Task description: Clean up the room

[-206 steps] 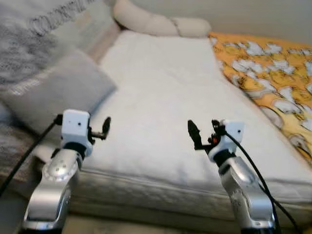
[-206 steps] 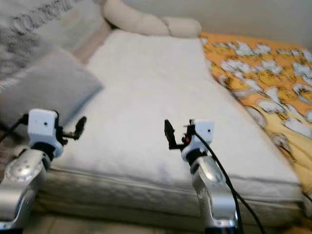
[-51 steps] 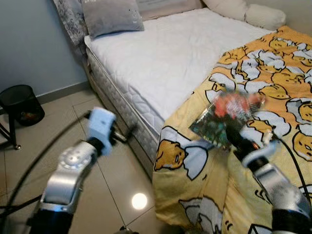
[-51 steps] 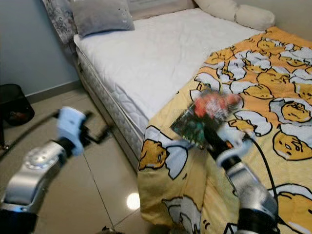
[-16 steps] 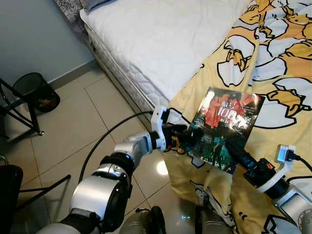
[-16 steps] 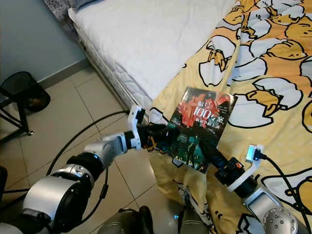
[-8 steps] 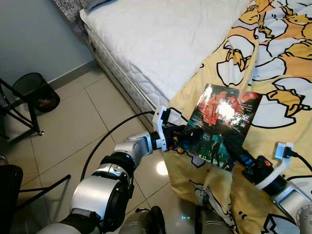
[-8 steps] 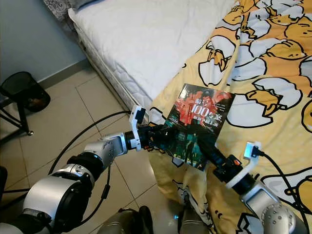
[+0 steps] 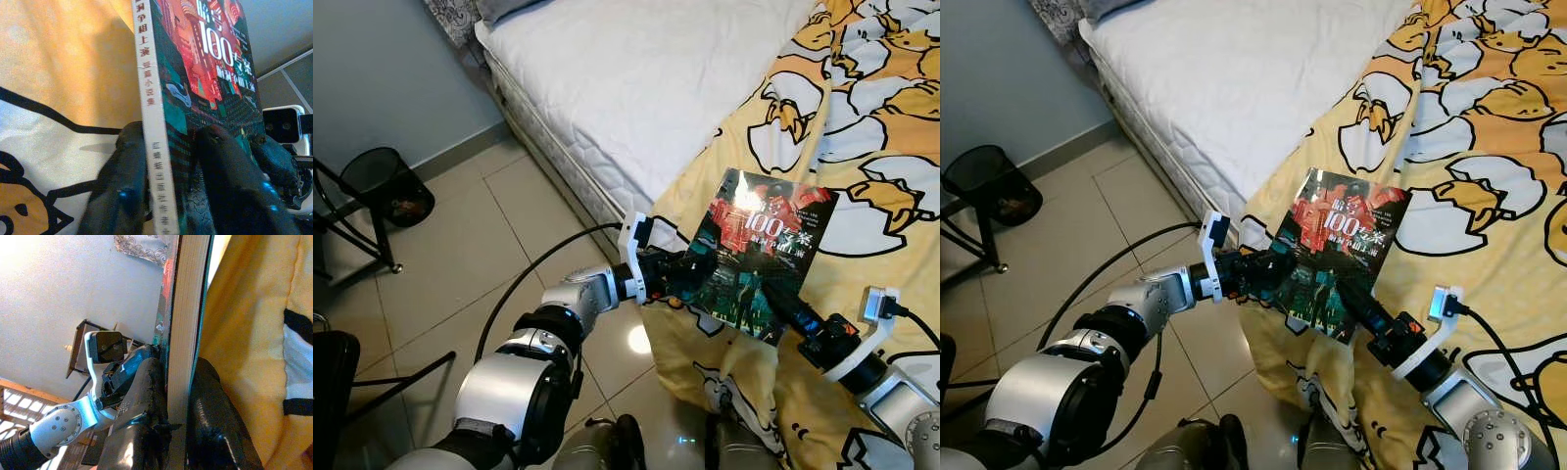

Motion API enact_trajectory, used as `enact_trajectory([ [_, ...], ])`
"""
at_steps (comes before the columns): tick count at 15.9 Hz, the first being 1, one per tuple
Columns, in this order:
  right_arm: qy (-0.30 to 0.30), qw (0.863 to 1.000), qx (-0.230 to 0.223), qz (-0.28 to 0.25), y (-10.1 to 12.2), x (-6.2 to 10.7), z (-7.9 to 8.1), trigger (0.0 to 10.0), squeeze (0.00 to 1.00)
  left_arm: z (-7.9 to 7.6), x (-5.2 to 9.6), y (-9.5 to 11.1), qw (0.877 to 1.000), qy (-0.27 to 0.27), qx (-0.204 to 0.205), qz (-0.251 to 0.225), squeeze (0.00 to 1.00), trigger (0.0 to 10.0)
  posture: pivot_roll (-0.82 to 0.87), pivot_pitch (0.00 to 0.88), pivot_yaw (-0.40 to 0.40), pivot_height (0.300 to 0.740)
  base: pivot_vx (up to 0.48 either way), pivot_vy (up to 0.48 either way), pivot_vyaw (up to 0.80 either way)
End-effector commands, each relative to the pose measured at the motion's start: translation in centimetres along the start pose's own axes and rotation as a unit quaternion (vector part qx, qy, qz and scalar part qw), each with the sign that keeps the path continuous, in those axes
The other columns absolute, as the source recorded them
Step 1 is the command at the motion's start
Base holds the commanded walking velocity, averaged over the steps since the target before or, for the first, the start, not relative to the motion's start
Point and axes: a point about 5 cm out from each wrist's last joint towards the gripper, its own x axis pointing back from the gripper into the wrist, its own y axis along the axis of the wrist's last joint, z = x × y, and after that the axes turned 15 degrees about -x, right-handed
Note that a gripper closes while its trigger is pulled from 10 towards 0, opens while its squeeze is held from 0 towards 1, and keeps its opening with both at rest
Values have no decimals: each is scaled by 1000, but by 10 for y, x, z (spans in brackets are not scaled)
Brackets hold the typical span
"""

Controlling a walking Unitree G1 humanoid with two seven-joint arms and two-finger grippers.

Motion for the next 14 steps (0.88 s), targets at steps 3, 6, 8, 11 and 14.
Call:
enact_trajectory([
  [3, 10, 1000, 3, 1, -1, -3, 0, 10000, 0, 2, 5, -4, 1000, -1, 10, 2, 0, 0, -257, 187, 180, 740, 0, 0, 0],
  [6, 8, 1000, 4, 0, 0, -3, 0, 10000, 0, 1, 5, -3, 1000, -5, 10, -1, 0, 0, -253, 184, 180, 740, 0, 0, 0],
  [8, 7, 1000, 7, 2, 0, -4, -1, 10000, 0, 1, 4, -3, 1000, -6, 11, -3, 0, 0, -251, 183, 180, 740, 0, 0, 0],
  [11, -3, 1000, 15, -4, 0, -7, -5, 10000, 1000, 3, 6, 0, 1000, 1, 4, -11, 0, 0, -245, 174, 184, 740, 0, 0, 0],
  [14, -59, 996, 40, -51, 11, -7, -19, 10000, 1000, 7, 8, 11, 999, 13, -10, -32, 0, 0, -240, 166, 186, 740, 0, 0, 0],
])
